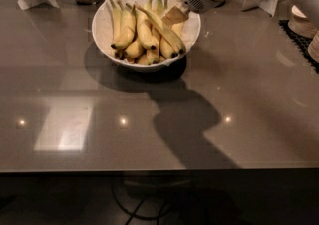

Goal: Pick banana from white bowl

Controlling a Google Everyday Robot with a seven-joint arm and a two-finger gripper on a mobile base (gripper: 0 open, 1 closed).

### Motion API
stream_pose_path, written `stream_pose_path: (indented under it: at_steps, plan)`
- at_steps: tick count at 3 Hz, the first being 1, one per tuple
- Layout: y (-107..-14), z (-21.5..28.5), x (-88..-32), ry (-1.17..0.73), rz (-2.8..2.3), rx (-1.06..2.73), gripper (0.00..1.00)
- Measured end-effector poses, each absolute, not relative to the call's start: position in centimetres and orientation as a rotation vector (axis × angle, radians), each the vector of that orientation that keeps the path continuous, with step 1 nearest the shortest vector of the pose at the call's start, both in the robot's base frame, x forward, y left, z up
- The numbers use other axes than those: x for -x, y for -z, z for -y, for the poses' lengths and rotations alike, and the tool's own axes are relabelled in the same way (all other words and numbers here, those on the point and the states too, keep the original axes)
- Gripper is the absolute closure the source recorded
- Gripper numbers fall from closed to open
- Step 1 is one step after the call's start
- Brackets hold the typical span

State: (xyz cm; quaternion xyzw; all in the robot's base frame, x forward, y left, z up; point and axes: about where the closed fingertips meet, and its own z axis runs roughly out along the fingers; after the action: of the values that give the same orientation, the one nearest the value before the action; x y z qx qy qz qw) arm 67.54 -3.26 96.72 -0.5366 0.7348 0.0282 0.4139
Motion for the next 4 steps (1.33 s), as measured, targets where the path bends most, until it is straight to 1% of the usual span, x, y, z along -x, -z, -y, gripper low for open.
stream_pose_path:
  at_steps: [1, 2, 3, 4]
  plan:
    - [-95.7, 2.7, -67.5, -0.113, -1.868, 1.351, 0.48]
    - [-95.0, 2.4, -67.6, -0.14, -1.885, 1.348, 0.48]
    - [-94.3, 2.2, -67.8, -0.166, -1.904, 1.341, 0.45]
    - [-93.5, 2.4, -68.8, -0.17, -1.925, 1.33, 0.47]
